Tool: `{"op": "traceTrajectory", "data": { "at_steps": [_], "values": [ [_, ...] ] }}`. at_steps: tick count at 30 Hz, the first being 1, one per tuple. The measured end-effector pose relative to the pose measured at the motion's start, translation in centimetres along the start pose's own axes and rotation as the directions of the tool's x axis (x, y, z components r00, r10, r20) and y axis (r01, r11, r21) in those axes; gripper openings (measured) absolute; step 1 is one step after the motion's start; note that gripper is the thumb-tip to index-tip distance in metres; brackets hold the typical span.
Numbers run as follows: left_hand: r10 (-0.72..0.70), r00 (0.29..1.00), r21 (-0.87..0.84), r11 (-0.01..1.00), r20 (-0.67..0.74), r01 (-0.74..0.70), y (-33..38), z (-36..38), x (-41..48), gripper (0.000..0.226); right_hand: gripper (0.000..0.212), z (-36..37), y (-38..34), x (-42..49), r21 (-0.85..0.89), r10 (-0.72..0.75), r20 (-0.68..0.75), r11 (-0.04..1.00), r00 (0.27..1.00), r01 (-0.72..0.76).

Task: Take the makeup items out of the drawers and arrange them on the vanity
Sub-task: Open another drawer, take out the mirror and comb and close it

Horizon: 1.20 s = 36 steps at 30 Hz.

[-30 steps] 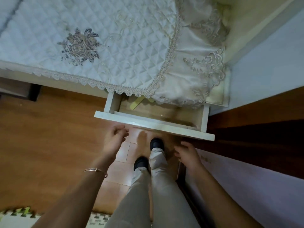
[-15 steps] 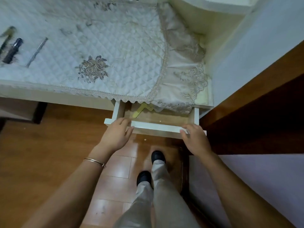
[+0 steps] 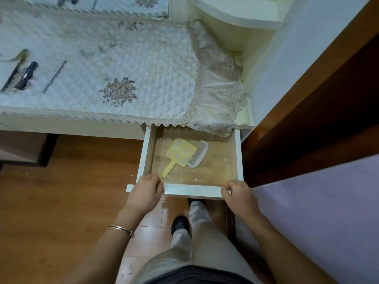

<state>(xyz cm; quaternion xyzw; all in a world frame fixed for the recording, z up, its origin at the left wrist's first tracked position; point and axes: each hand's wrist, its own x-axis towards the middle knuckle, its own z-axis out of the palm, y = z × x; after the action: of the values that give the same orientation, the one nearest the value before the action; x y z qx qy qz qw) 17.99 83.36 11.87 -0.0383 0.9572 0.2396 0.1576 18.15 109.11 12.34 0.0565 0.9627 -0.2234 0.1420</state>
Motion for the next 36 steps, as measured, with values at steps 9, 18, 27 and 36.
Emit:
{"op": "traceTrajectory", "data": {
  "at_steps": [9,18,27,36],
  "values": [
    [-0.009,0.996,0.073,0.997,0.088,0.002,0.0,0.3,-1.1,0.024,0.023,0.4,0.0,-2.1,-0.029,0.026,0.11,0.999,0.994,-0.023],
    [-0.218,0.93,0.17,0.97,0.295,0.173,1.6,2.1,6.0,0.032,0.017,2.1,-3.6,5.8,0.078,0.162,0.296,0.978,0.942,-0.192],
    [-0.333,0.899,0.055,0.942,0.285,0.332,1.1,5.2,9.6,0.043,0.086,9.0,-5.0,13.7,0.317,0.524,0.241,0.753,0.817,-0.577],
    [-0.312,0.885,-0.068,0.932,0.345,0.355,1.5,3.5,9.4,0.039,0.018,7.6,-5.4,13.8,0.376,0.425,0.354,0.751,0.833,-0.543]
  ]
}}
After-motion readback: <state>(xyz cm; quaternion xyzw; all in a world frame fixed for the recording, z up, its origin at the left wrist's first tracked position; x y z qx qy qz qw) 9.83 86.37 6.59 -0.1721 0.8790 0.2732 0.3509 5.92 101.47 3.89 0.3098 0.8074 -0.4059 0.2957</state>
